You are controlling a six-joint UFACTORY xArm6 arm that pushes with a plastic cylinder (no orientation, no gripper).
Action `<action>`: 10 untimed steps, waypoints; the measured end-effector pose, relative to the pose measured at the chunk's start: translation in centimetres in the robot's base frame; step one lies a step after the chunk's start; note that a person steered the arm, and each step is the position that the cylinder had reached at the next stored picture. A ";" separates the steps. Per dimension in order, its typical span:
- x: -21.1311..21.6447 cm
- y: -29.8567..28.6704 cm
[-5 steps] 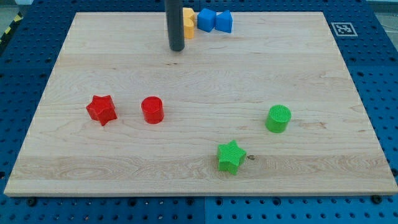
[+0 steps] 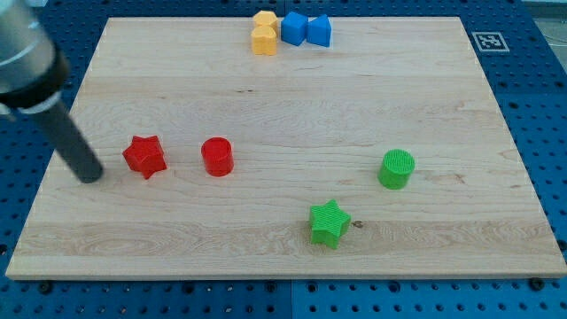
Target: Push the red star below the blue triangle
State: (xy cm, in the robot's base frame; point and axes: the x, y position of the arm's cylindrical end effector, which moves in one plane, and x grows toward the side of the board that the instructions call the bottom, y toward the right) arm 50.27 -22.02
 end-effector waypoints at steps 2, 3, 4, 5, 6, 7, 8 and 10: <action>-5.2 11.8; -6.1 11.6; -5.4 8.3; -6.6 10.1; -10.7 18.0; -13.8 25.3; -12.9 23.9; -6.7 16.7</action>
State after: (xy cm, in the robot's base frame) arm 43.54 -5.35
